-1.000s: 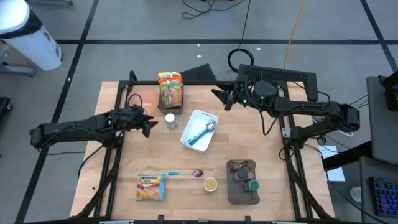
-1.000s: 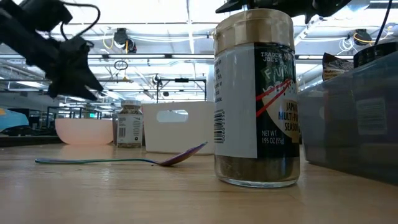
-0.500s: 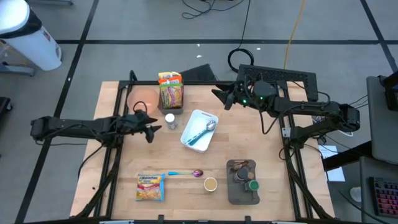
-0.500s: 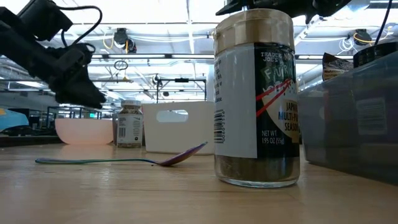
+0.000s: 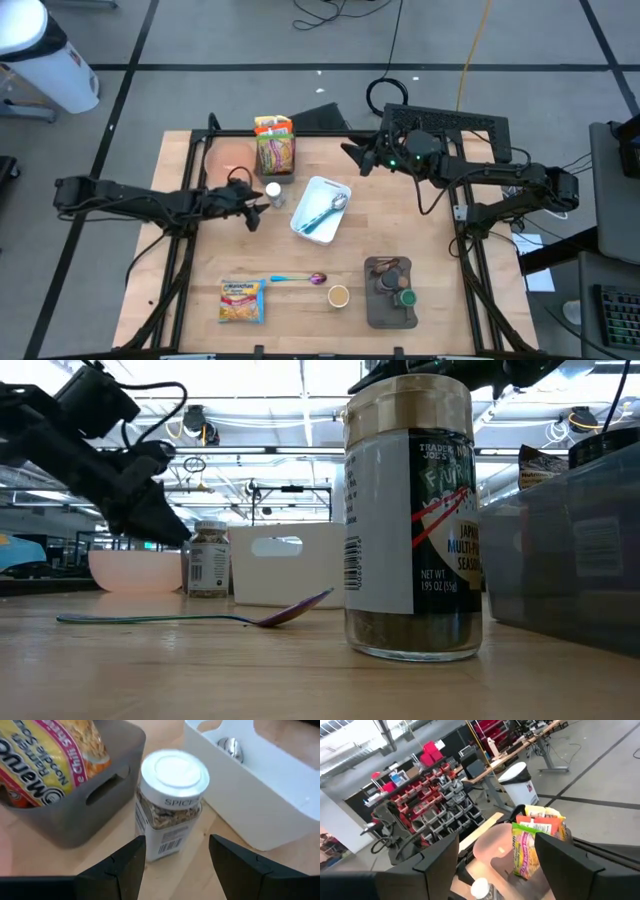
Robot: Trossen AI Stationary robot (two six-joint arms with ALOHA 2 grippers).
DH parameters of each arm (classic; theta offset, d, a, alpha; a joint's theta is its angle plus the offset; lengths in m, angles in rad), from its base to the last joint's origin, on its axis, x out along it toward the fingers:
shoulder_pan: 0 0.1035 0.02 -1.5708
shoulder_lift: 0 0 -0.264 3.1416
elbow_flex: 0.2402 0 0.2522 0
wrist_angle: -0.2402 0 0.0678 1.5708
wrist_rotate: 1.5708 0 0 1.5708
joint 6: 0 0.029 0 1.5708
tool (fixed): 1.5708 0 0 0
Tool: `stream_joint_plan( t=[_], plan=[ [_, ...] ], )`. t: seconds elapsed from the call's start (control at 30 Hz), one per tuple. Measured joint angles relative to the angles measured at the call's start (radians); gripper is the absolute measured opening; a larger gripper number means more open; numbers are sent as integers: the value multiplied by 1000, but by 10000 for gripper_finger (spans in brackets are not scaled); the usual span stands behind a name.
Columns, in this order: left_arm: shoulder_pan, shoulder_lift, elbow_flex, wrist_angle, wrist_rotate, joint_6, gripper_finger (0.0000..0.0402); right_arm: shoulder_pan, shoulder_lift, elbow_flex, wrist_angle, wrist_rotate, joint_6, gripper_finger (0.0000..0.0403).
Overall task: Pick & Place Food Item
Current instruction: Put the white seasoning bottle into the bottom black bin
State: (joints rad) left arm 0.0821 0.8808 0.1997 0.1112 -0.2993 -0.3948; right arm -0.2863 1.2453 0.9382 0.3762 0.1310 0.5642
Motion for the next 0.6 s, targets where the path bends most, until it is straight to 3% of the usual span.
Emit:
stream_joint_plan(
  t=[0.6],
  plan=[
    [1, 326, 0, 301, -44, -116, 228, 0, 0, 0, -66, -4, -4, 254]
  ],
)
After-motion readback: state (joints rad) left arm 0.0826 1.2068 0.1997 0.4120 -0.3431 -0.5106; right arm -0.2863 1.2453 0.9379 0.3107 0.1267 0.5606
